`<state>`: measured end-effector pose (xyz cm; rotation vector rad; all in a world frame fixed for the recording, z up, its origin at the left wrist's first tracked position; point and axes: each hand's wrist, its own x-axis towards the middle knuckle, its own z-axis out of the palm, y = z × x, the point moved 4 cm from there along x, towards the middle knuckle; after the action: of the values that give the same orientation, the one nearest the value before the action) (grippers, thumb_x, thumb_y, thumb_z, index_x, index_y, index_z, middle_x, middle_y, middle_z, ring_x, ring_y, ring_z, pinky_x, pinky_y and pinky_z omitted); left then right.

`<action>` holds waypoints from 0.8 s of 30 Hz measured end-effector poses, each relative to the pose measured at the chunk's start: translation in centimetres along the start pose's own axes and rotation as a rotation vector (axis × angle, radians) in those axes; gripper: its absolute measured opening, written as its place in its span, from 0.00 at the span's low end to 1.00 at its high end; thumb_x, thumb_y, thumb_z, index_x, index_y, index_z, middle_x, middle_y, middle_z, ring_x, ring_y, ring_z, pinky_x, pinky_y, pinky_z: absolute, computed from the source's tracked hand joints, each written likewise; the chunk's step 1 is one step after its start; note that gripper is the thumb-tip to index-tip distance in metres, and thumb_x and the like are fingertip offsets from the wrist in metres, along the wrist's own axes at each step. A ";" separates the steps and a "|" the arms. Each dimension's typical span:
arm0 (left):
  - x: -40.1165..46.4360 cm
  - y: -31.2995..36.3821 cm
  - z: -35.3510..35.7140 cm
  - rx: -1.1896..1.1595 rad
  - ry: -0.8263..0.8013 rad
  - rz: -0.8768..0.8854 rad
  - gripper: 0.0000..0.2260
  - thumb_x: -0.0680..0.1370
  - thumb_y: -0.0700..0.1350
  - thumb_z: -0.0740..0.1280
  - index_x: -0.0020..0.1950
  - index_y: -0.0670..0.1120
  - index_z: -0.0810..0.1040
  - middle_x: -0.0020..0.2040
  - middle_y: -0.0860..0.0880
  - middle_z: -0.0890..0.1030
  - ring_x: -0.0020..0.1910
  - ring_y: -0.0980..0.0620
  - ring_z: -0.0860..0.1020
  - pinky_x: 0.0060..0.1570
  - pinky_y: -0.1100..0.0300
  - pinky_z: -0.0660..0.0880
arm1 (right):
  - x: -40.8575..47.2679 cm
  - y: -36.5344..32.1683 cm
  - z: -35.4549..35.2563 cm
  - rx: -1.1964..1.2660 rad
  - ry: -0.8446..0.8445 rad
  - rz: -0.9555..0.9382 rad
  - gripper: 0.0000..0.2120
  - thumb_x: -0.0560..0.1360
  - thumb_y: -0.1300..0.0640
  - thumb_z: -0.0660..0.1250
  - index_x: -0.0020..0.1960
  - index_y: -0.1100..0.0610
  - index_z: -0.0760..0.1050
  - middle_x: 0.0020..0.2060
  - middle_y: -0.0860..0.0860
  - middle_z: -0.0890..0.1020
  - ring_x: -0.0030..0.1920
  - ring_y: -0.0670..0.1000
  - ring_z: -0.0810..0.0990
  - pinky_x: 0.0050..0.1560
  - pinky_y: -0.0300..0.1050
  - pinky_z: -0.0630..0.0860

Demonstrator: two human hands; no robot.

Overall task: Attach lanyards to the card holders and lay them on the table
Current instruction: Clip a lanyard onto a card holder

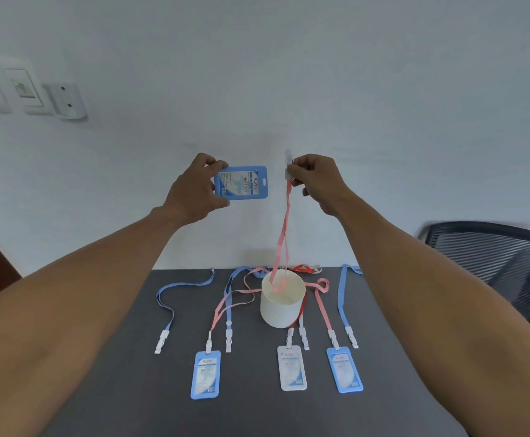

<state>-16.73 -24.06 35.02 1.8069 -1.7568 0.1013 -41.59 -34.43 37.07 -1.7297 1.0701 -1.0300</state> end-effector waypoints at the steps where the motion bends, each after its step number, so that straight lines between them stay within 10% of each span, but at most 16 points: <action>1: -0.3 -0.1 0.4 -0.003 -0.008 -0.004 0.33 0.70 0.48 0.80 0.72 0.48 0.72 0.62 0.49 0.71 0.47 0.52 0.77 0.39 0.61 0.76 | -0.2 0.5 0.2 -0.004 -0.002 0.010 0.08 0.79 0.61 0.69 0.53 0.67 0.81 0.45 0.60 0.86 0.37 0.48 0.81 0.32 0.41 0.74; 24: -6.1 -6.0 7.6 -0.023 -0.200 -0.120 0.34 0.70 0.49 0.79 0.73 0.49 0.71 0.64 0.51 0.69 0.49 0.54 0.75 0.37 0.69 0.70 | -5.2 18.5 6.6 -0.122 -0.084 0.370 0.06 0.77 0.63 0.70 0.49 0.67 0.81 0.38 0.59 0.81 0.36 0.53 0.76 0.32 0.43 0.72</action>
<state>-14.53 -22.65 23.89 1.9575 -1.7693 -0.1534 -41.62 -33.45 16.84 -1.5744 1.3588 -0.6673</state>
